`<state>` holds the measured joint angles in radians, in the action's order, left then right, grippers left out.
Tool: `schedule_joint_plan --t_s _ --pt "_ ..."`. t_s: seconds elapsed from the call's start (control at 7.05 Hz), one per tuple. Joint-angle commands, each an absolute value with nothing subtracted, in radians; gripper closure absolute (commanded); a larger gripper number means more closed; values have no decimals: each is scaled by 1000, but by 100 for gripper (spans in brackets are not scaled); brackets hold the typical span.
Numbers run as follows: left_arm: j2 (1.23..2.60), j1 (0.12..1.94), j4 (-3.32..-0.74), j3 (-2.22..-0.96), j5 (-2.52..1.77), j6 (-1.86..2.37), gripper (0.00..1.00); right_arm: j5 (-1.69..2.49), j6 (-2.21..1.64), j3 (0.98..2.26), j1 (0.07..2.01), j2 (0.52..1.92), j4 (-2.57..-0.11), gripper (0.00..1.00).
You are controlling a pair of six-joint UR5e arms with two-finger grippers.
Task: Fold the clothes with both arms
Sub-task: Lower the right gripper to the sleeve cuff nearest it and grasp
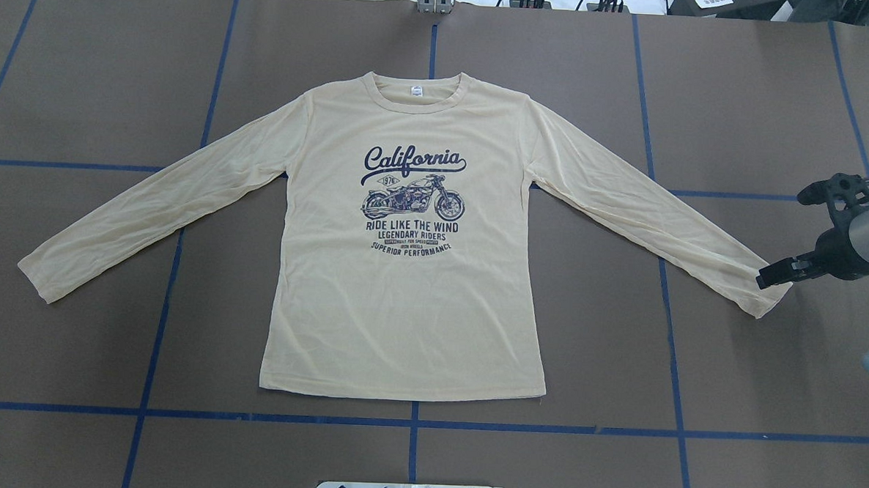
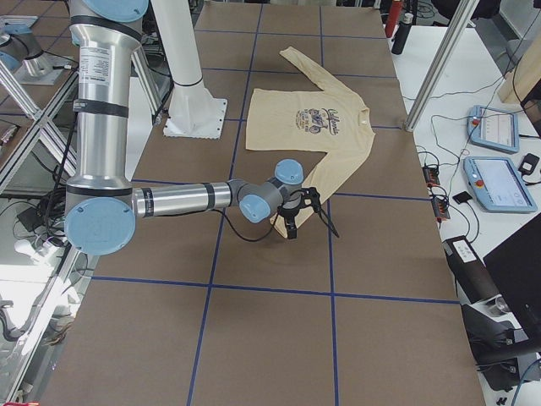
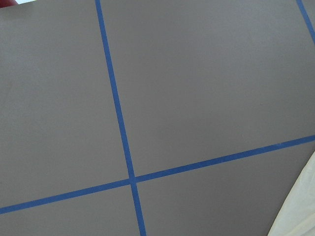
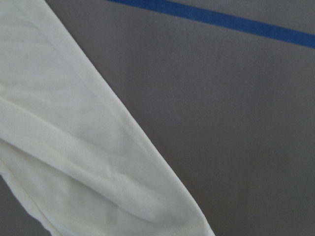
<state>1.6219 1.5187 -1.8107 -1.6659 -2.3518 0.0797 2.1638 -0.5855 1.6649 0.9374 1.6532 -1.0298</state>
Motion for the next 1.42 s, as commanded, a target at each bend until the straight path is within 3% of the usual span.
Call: schedule_joint_plan --t_s 0.0,0.57,0.71,0.99,1.28 --pt "1624 1519 -1810 -1667 -2352 80 0 2187 -589 1663 930 1658 -1031 2" --pt "1626 1519 -1810 -1672 -2352 80 0 2187 -584 1629 927 1655 -1043 4" --pt "1626 1519 -1812 -1672 -2352 80 0 2187 -584 1618 925 1652 -1043 9" --pt "1626 1519 -1812 -1671 -2352 80 0 2189 -589 1618 923 1646 -1045 33" --pt "1626 1519 -1812 -1671 -2352 80 0 2191 -588 1620 922 1640 -1045 80"
